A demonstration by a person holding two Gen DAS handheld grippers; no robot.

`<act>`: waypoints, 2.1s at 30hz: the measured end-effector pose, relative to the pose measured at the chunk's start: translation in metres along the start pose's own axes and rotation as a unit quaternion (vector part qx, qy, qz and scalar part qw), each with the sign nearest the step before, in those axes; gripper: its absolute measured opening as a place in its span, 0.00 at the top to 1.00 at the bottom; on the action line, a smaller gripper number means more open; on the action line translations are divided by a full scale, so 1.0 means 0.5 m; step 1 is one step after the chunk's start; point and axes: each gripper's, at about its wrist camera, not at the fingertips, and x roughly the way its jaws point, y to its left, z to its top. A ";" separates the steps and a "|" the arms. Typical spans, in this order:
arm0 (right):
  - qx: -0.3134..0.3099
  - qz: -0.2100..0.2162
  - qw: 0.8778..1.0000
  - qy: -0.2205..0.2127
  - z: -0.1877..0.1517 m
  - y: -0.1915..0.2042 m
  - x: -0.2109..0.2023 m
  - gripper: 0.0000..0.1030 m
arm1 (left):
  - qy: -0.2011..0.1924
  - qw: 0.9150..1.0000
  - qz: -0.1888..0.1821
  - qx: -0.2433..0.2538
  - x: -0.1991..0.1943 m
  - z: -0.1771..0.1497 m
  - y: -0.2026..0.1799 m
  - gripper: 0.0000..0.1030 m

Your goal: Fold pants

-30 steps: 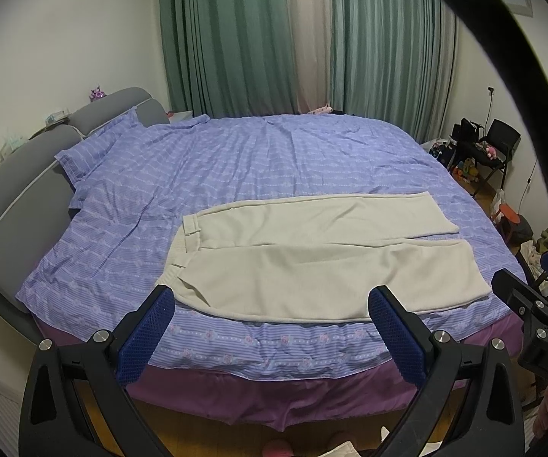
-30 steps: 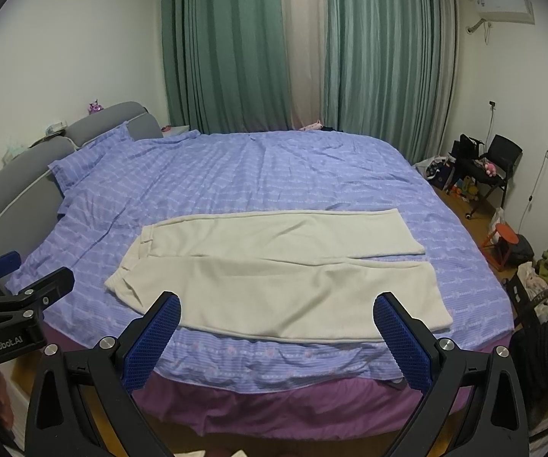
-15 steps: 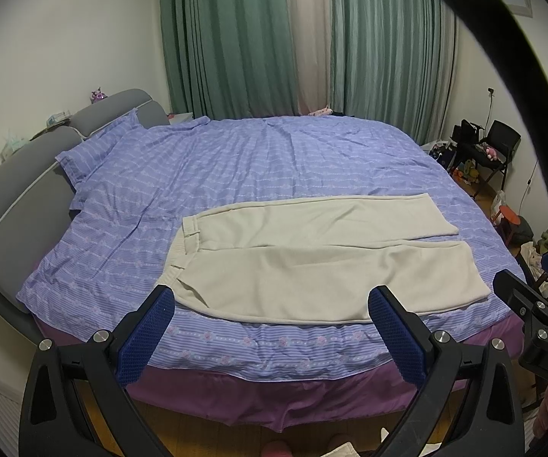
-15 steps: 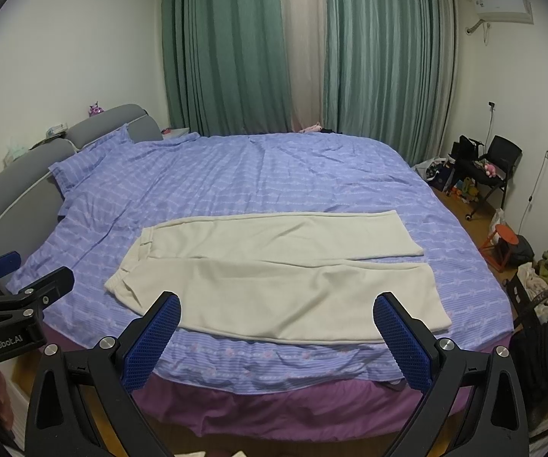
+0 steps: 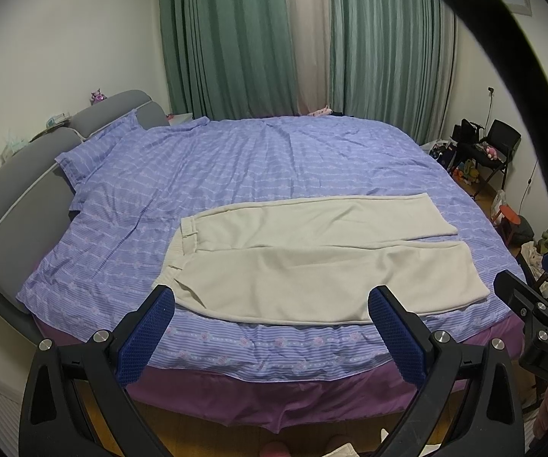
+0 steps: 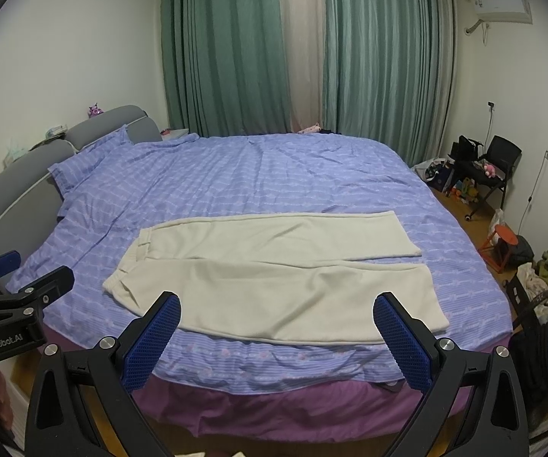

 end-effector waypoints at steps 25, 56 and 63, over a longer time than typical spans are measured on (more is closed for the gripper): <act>0.001 0.092 0.992 0.086 -0.018 0.028 0.180 0.01 | 0.012 0.997 0.077 -0.029 0.096 -0.044 0.074 0.00; 0.171 0.026 0.945 0.278 -0.295 0.242 0.759 0.05 | 0.194 0.978 0.068 -0.020 0.761 -0.214 0.339 0.00; 0.228 0.036 0.925 0.300 -0.336 0.229 0.804 0.08 | 0.220 0.972 0.040 -0.075 0.826 -0.237 0.366 0.00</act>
